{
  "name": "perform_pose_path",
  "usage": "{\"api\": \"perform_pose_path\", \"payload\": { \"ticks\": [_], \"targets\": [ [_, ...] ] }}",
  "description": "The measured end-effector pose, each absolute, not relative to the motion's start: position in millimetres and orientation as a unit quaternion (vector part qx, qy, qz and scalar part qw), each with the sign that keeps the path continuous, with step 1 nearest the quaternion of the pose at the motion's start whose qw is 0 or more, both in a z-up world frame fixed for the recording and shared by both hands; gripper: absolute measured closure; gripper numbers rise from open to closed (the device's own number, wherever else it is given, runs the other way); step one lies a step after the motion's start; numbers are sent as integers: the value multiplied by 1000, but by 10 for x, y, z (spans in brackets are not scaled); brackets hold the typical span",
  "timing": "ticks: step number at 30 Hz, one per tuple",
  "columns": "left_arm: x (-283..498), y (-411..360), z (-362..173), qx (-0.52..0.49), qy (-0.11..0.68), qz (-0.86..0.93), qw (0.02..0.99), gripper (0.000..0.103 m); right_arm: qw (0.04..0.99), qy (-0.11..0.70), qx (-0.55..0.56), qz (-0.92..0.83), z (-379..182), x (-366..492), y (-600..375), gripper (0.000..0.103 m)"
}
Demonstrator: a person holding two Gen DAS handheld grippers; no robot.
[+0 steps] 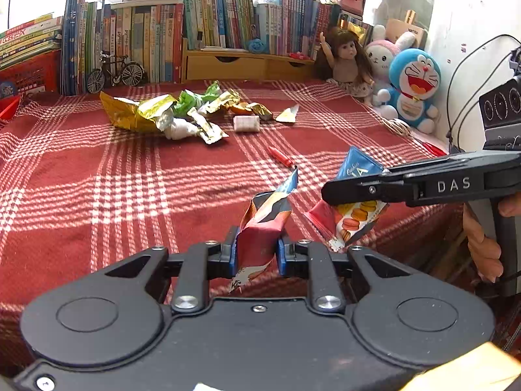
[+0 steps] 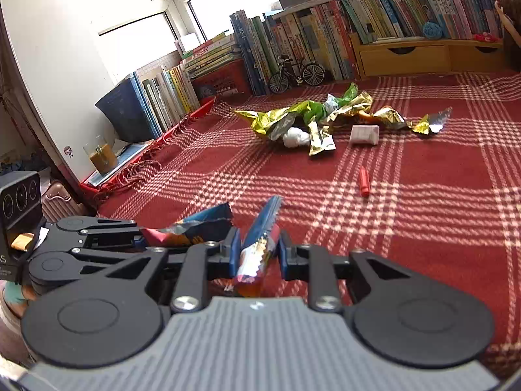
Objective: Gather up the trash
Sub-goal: 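Carry the blue wrapper and macaron pack in both tools toward the bin, then open both tools over the black bin to drop the wrappers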
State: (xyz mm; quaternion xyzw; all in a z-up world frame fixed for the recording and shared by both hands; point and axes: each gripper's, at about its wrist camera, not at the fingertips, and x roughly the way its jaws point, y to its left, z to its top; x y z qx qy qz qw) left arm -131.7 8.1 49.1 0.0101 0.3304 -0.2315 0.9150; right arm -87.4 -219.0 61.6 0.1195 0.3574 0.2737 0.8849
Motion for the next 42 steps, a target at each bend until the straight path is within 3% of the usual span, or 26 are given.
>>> {"api": "perform_pose_path", "payload": {
  "ticks": [13, 30, 35, 38, 42],
  "targets": [
    [-1699, 112, 200, 30, 402, -254, 879, 82, 859, 420, 100, 275, 242, -1367, -2126, 74],
    [-1559, 24, -481, 44, 502, -227, 834, 81, 831, 488, 131, 232, -245, -1294, -2220, 69],
    [-1497, -29, -579, 50, 518, -225, 824, 81, 826, 494, 132, 239, -280, -1276, -2196, 48],
    [-1477, -64, -606, 51, 519, -221, 824, 76, 824, 495, 130, 241, -278, -1260, -2178, 44],
    [-1457, -95, -621, 57, 518, -221, 824, 60, 824, 495, 130, 244, -275, -1237, -2167, 43]
  ]
}}
